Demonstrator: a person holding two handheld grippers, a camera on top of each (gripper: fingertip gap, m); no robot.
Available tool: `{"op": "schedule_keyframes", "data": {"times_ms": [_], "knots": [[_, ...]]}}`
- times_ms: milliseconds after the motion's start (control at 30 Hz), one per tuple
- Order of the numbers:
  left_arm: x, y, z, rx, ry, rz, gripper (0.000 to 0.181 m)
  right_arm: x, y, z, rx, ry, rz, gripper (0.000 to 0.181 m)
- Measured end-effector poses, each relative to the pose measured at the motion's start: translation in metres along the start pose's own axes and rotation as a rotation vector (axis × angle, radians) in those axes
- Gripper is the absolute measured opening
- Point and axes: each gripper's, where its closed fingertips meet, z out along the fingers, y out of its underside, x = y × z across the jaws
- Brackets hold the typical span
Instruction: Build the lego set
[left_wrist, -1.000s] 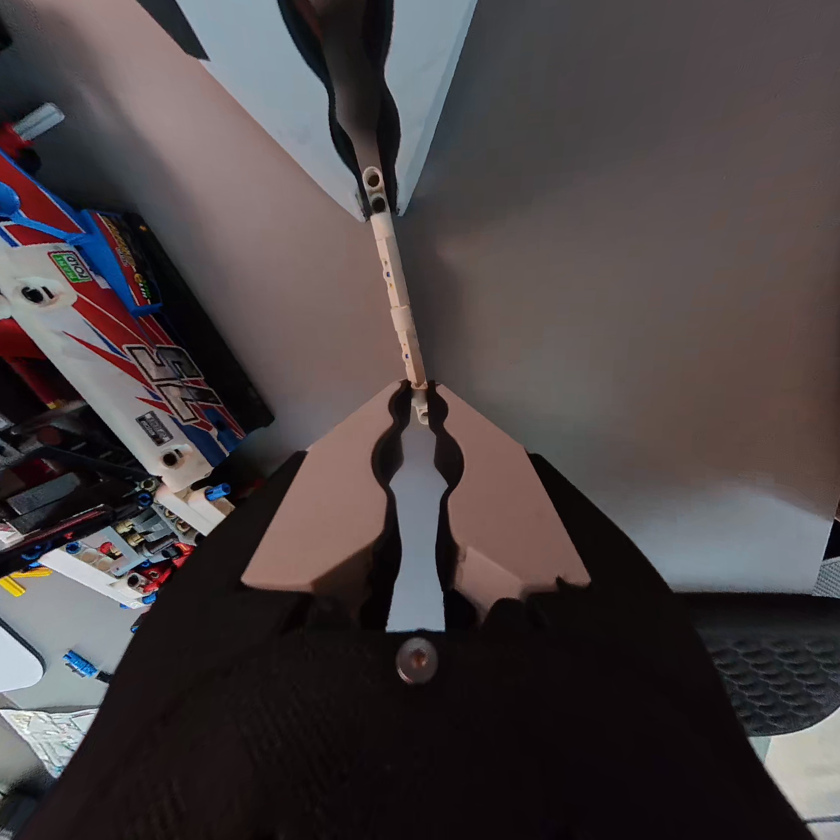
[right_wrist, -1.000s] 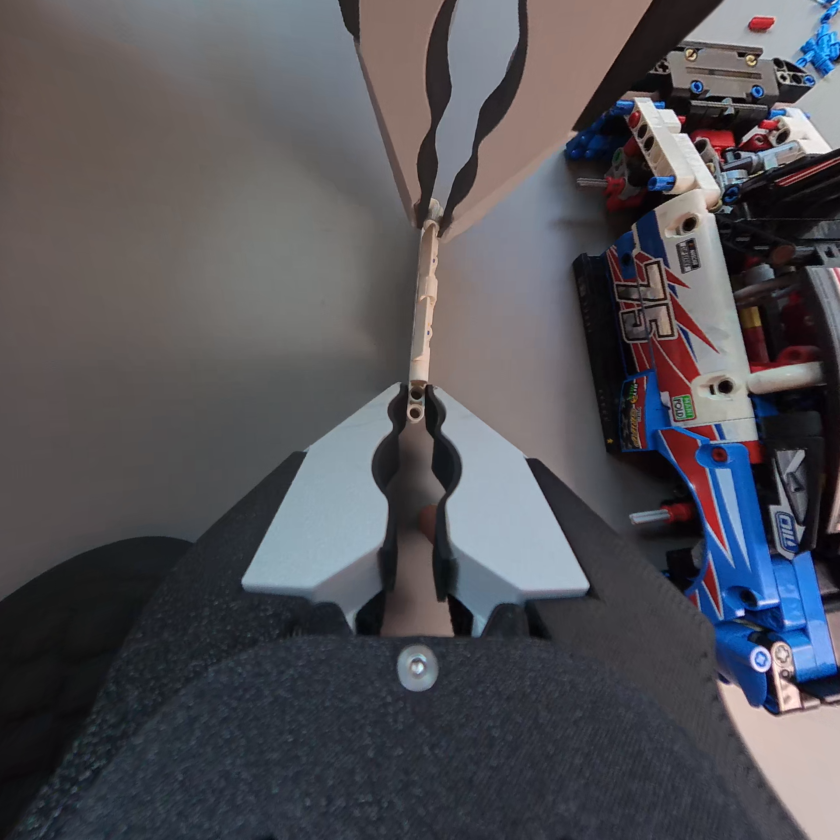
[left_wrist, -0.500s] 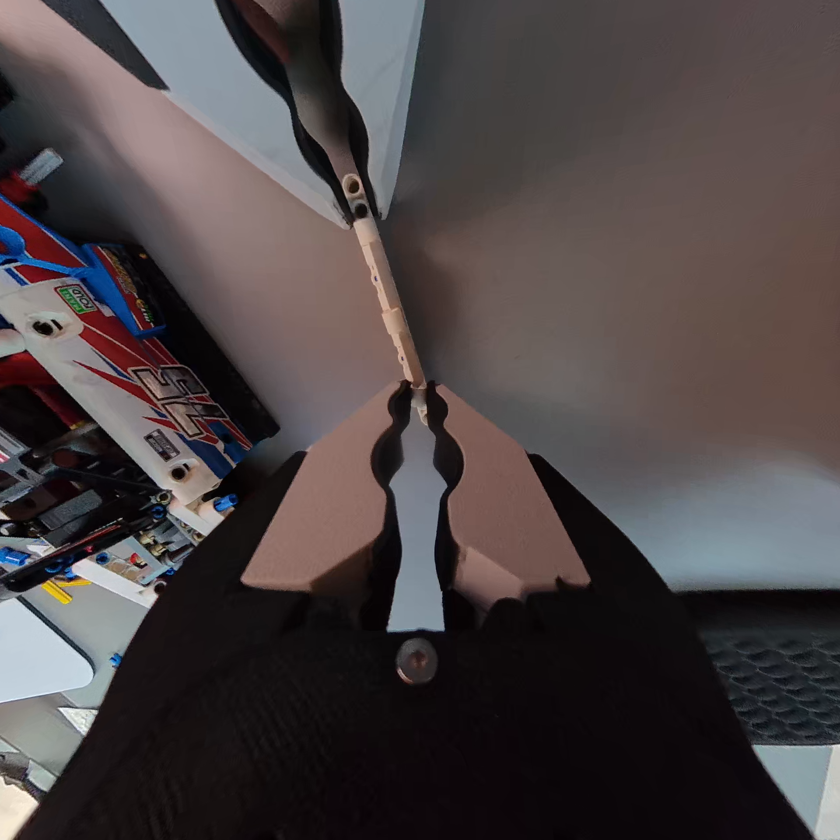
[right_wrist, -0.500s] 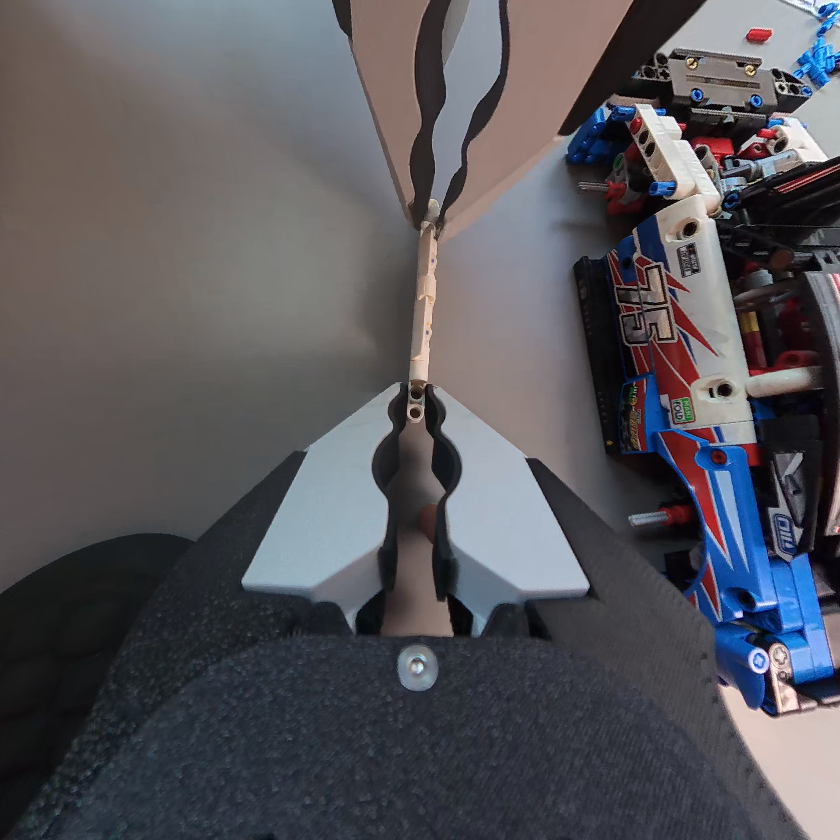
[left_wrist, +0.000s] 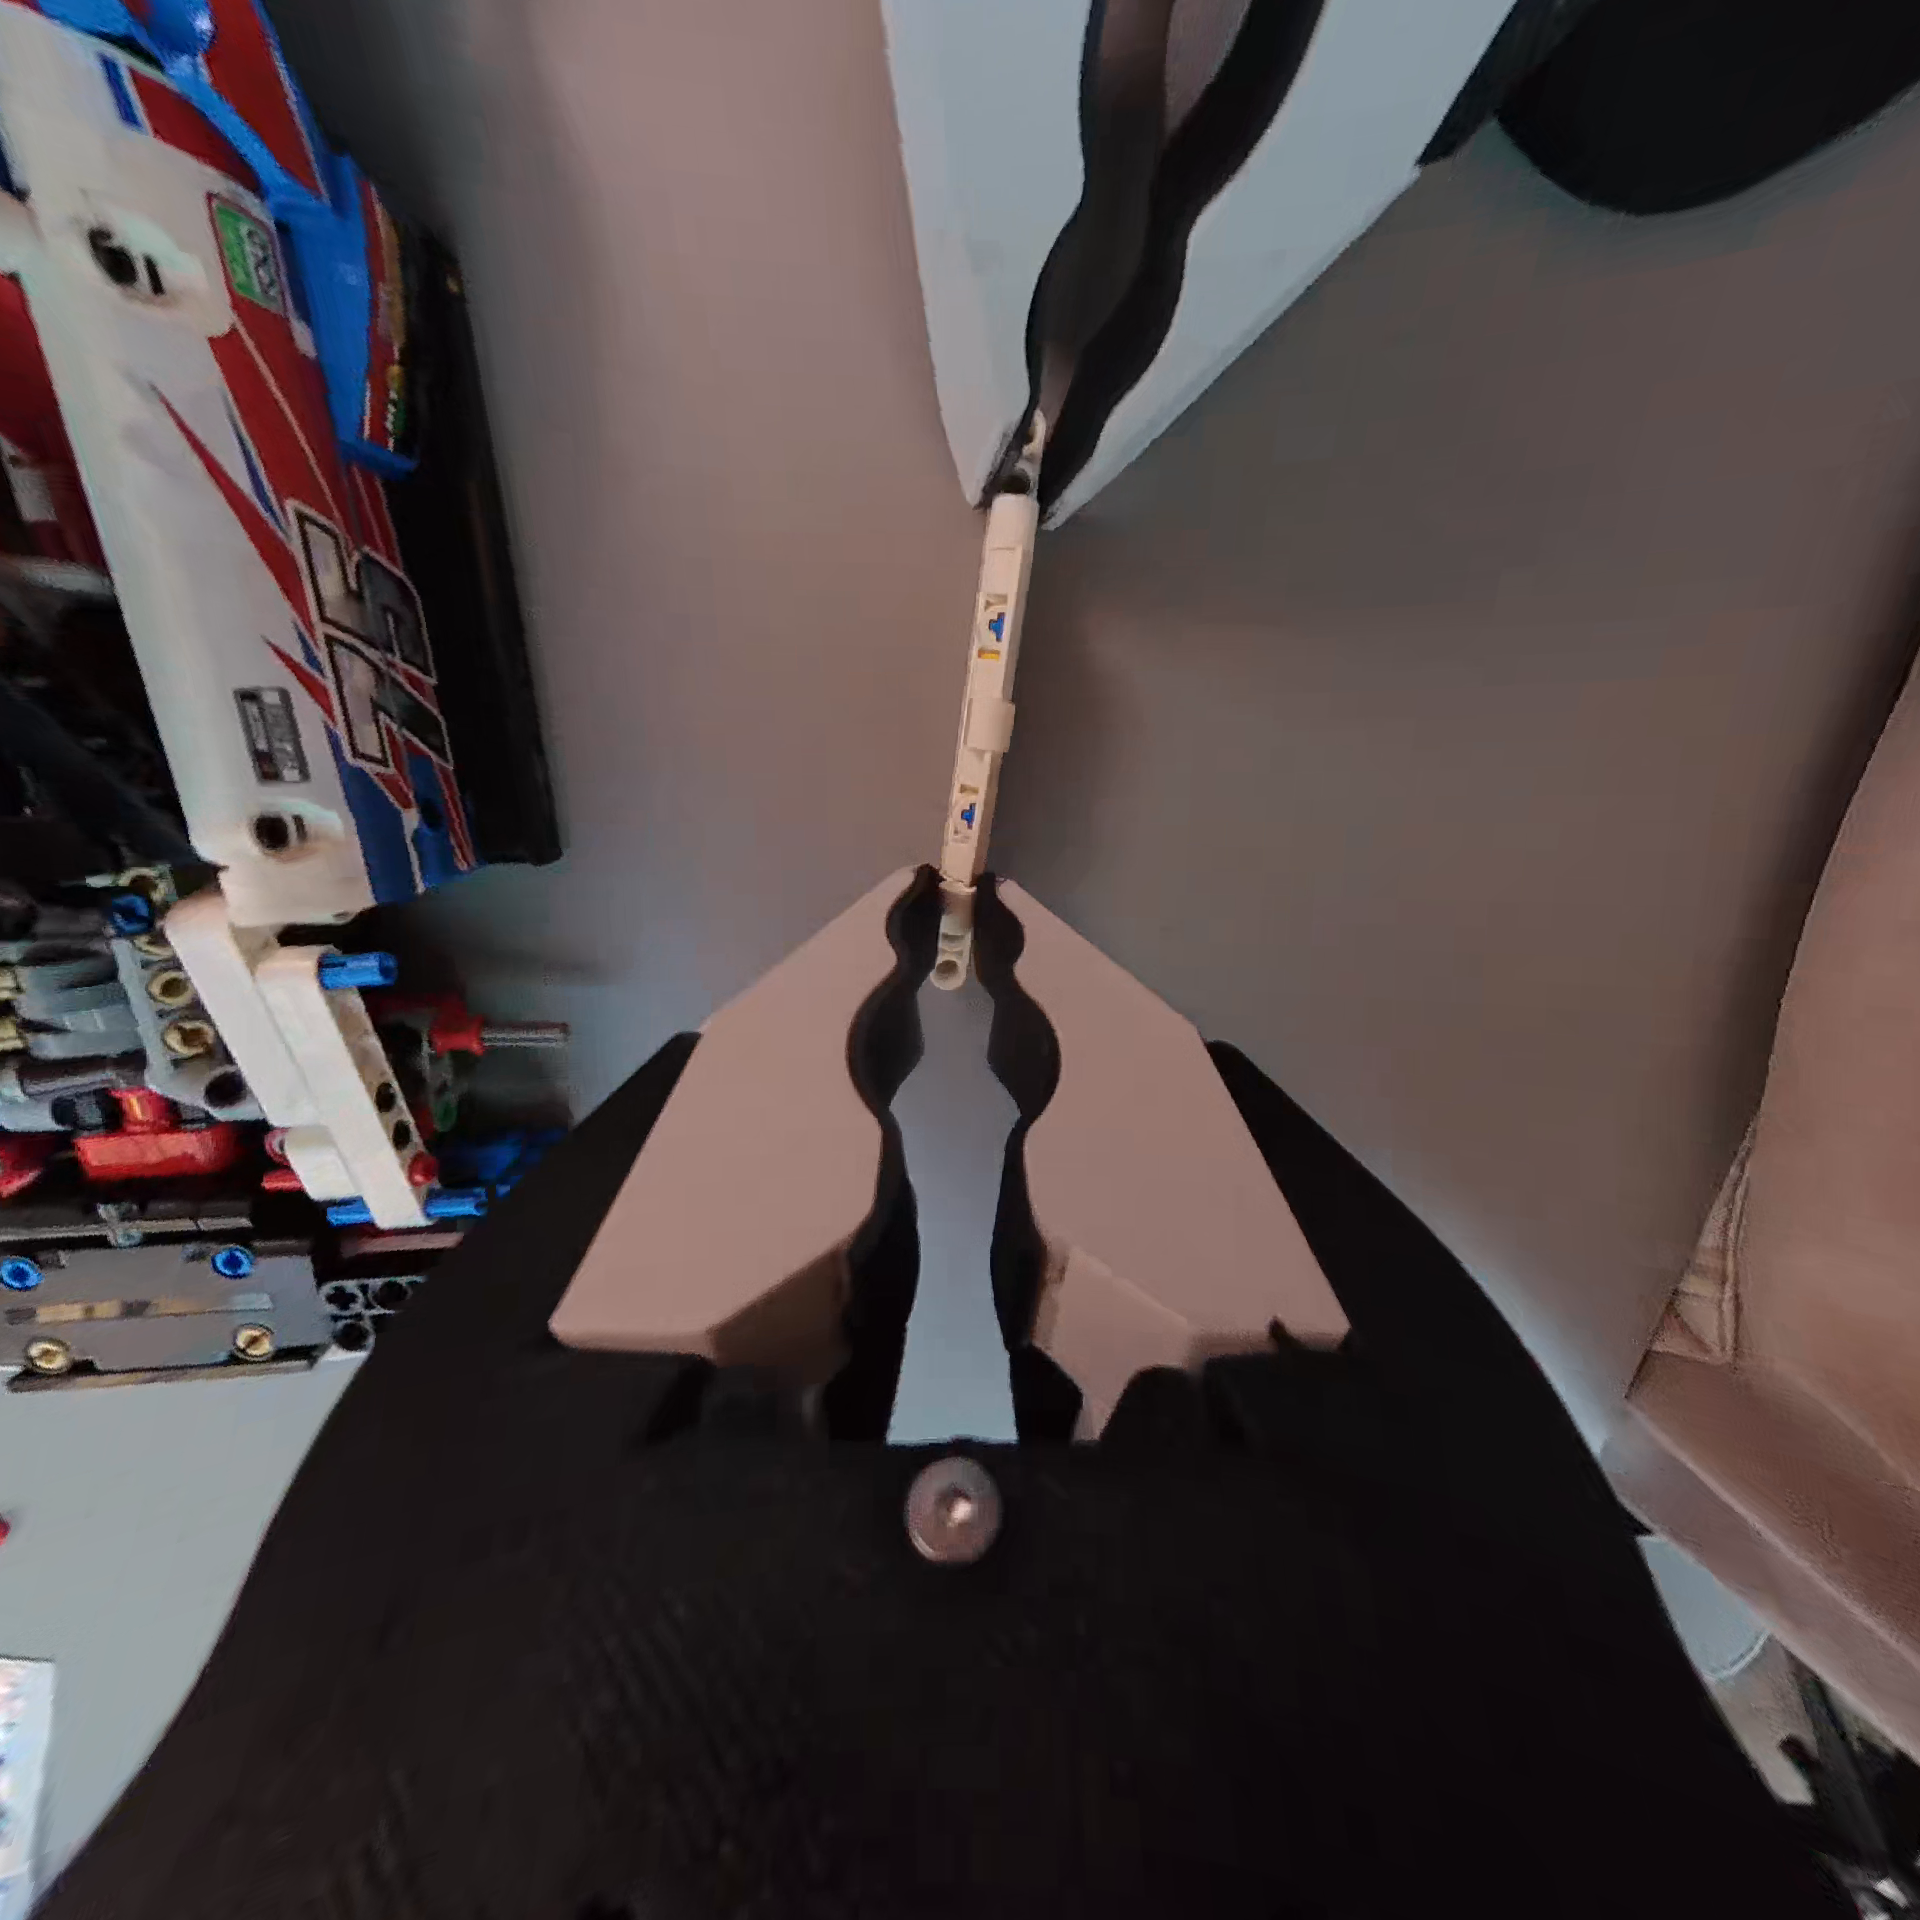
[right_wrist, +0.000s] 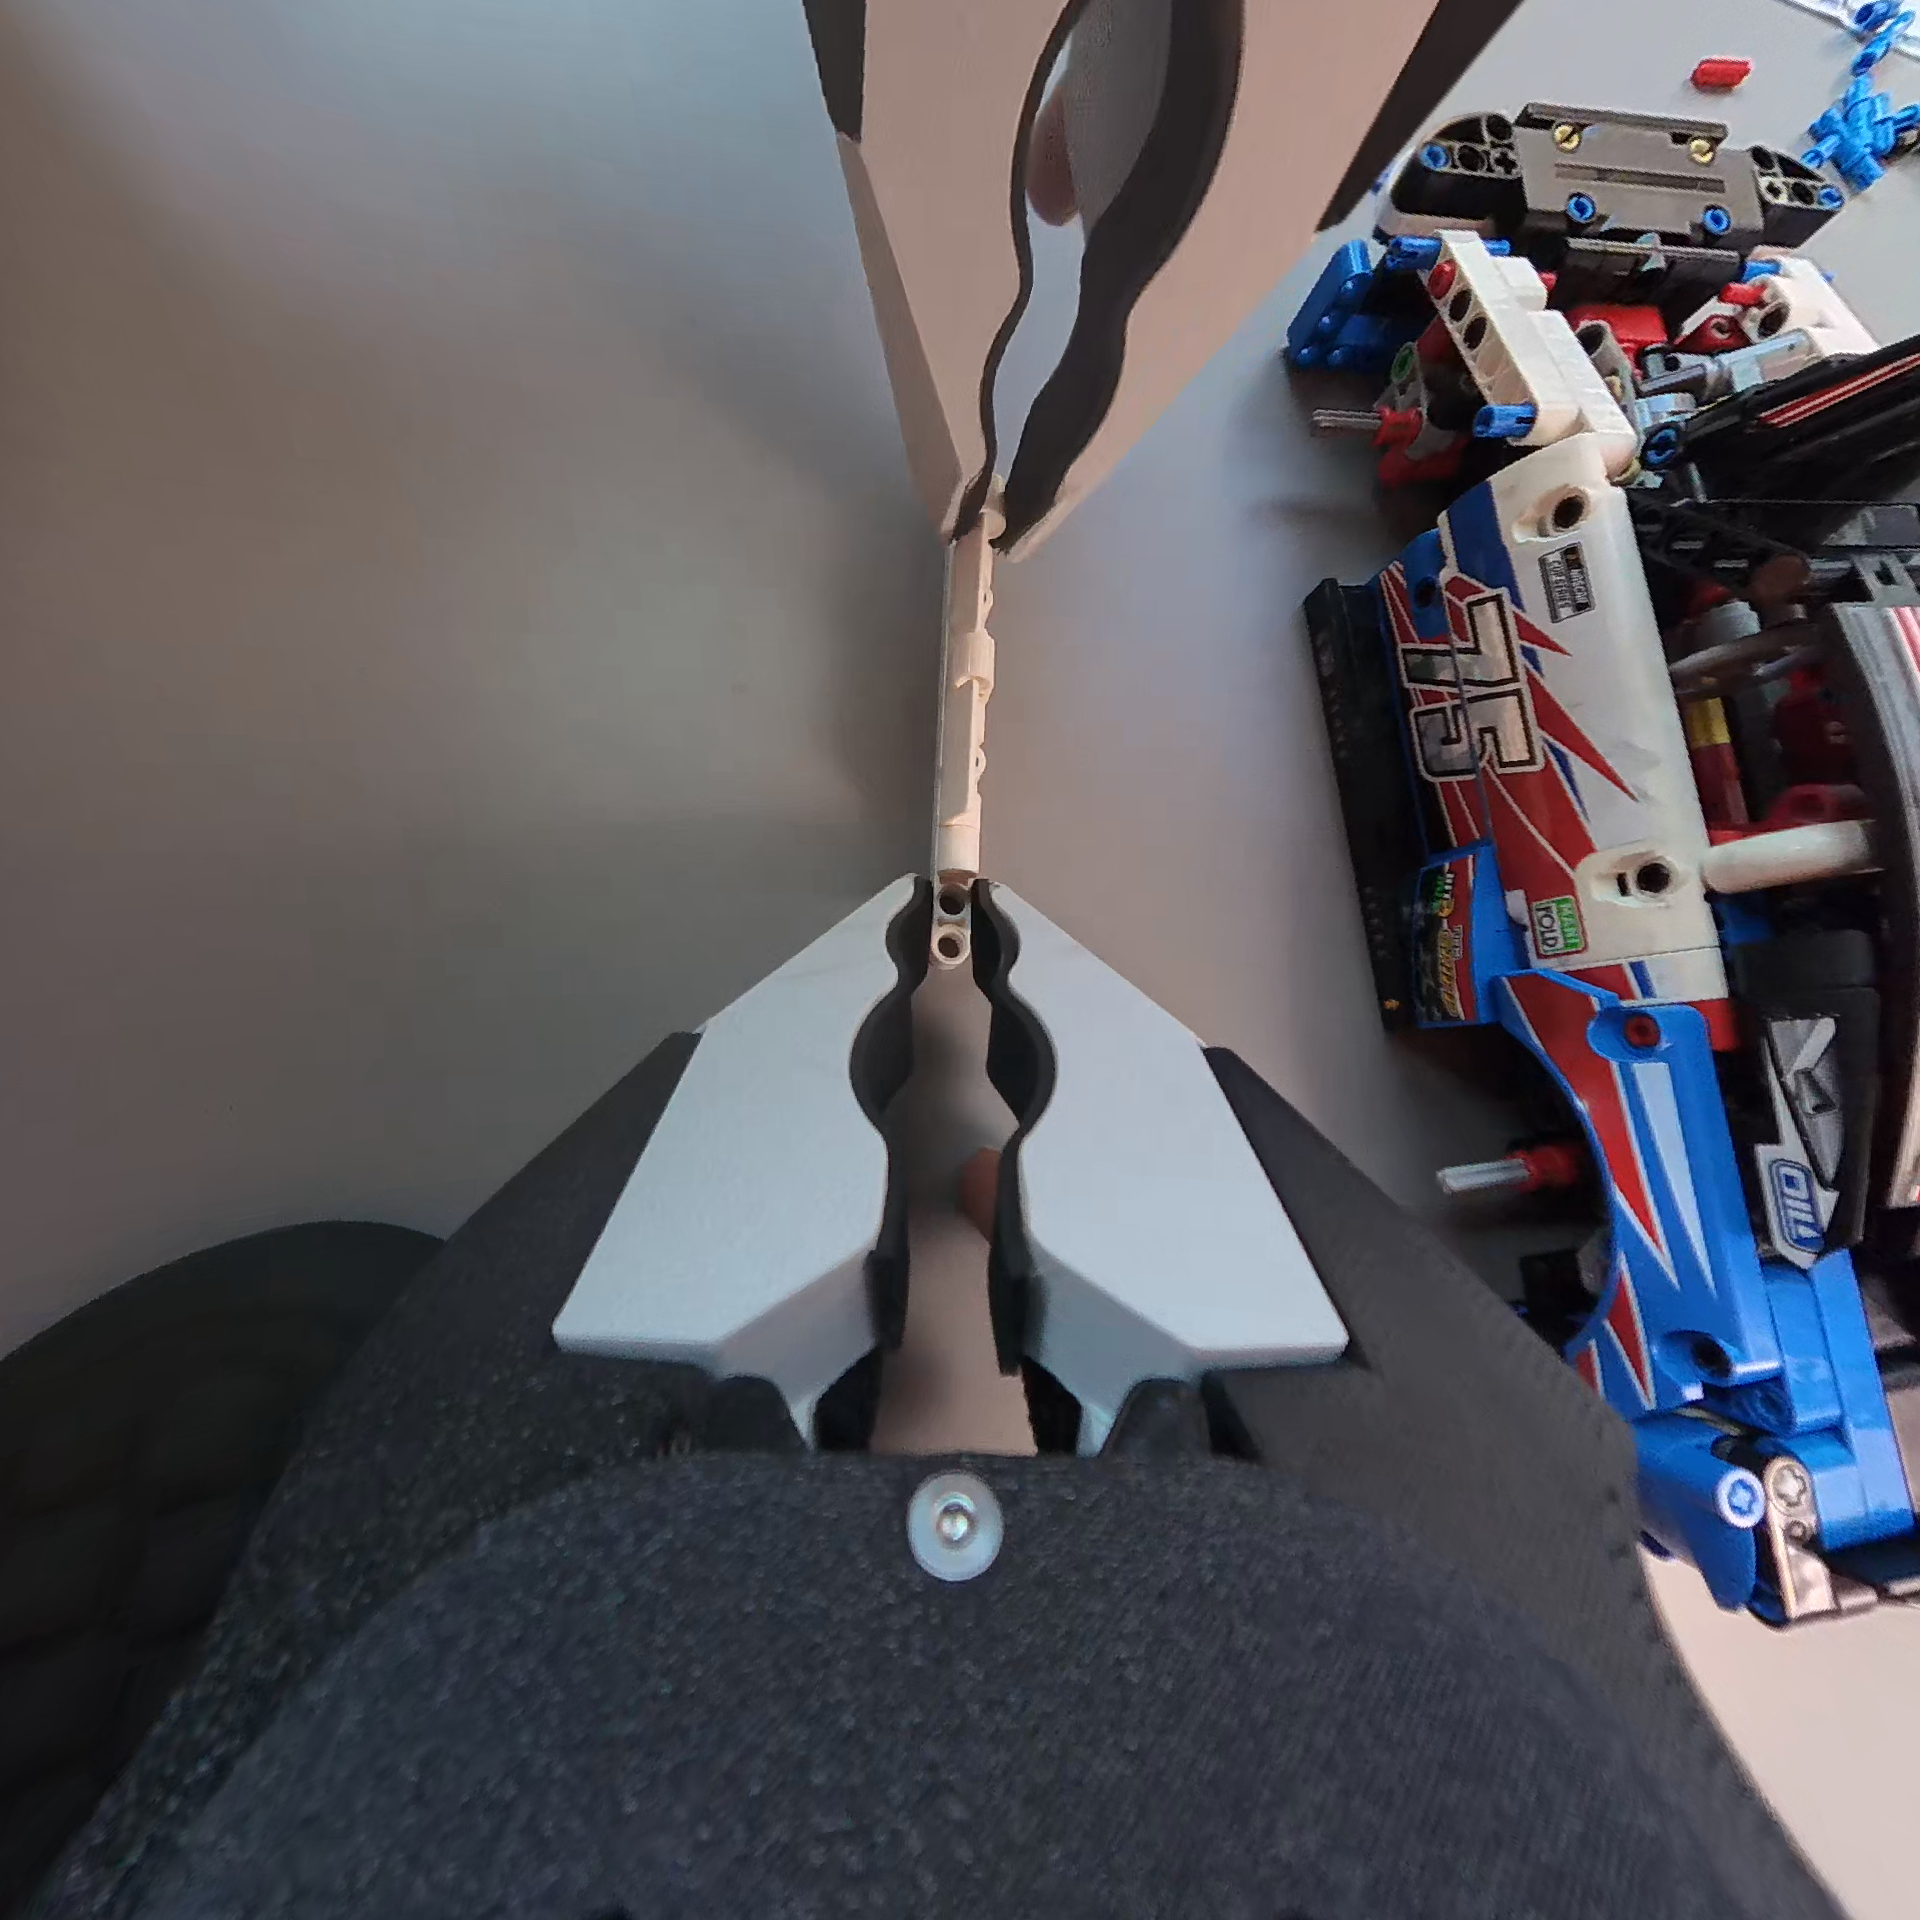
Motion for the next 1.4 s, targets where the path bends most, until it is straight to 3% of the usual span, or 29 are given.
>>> {"op": "schedule_keyframes", "data": {"times_ms": [133,367,500,767,1000,1133,1233,1400], "knots": [[0.001,-0.002,0.001,0.026,-0.057,-0.042,0.006,0.000,0.001,0.000,0.003,-0.002,0.003,0.006],[0.000,0.001,0.002,-0.139,-0.116,0.234,0.006,0.000,0.001,0.000,0.005,-0.002,-0.016,0.006],[0.000,0.001,0.002,-0.133,-0.093,0.367,0.006,0.000,0.001,0.000,0.011,-0.001,-0.018,0.006],[0.007,-0.002,0.004,0.059,-0.051,0.123,0.006,0.000,0.001,-0.001,0.014,0.000,-0.001,0.006],[0.006,-0.002,0.005,0.065,-0.054,0.007,0.007,0.001,0.001,-0.001,0.015,0.004,0.005,0.006],[0.007,0.002,0.006,0.044,-0.072,0.032,0.006,0.001,0.000,-0.002,0.010,0.008,0.003,0.007],[0.010,0.004,0.010,0.036,-0.071,0.050,0.006,-0.002,-0.007,0.000,0.034,-0.019,-0.002,0.018],[0.013,0.002,0.010,0.043,-0.093,0.108,0.006,-0.005,-0.016,0.009,0.041,-0.045,-0.019,0.015]]}}
